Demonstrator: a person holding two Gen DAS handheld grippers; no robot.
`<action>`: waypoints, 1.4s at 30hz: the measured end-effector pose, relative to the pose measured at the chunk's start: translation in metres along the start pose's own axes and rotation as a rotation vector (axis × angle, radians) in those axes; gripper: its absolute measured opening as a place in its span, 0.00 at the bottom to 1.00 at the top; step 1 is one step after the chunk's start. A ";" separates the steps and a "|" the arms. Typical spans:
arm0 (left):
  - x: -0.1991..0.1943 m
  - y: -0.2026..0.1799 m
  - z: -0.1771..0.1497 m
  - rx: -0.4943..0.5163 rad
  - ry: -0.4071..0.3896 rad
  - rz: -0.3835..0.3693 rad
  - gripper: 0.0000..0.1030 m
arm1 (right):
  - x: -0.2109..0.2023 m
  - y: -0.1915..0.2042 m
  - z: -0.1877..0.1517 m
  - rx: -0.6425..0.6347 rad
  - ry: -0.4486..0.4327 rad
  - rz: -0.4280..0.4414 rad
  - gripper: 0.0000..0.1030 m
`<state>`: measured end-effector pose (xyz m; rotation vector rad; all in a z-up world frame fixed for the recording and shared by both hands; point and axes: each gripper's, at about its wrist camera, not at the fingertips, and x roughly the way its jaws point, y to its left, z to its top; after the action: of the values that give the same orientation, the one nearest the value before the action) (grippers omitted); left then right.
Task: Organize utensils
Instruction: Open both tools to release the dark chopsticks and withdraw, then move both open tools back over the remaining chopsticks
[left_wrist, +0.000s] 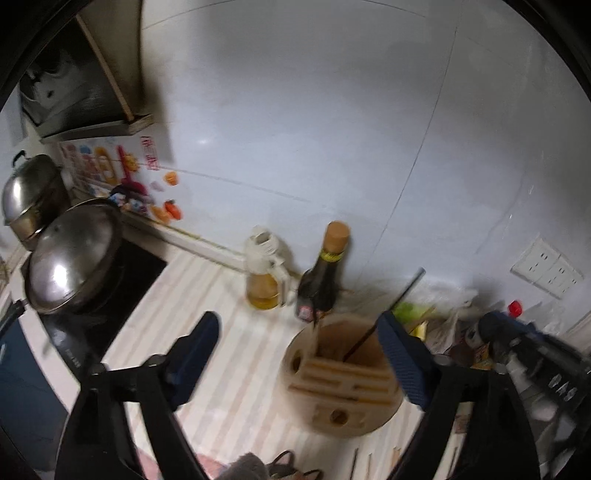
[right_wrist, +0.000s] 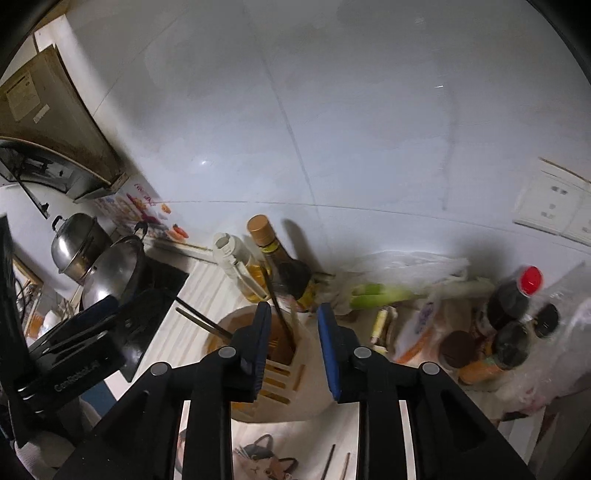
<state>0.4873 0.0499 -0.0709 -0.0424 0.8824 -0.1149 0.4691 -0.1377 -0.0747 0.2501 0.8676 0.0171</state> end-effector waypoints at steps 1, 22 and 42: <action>-0.003 0.001 -0.006 0.007 -0.008 0.010 1.00 | -0.004 -0.003 -0.004 0.004 -0.005 -0.013 0.43; 0.030 -0.043 -0.171 0.132 0.190 0.084 1.00 | 0.000 -0.110 -0.181 0.194 0.193 -0.208 0.74; 0.144 -0.094 -0.294 0.265 0.580 -0.006 0.22 | 0.096 -0.146 -0.286 0.307 0.506 -0.096 0.19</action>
<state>0.3427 -0.0578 -0.3603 0.2474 1.4387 -0.2562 0.3024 -0.2084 -0.3571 0.5047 1.3876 -0.1488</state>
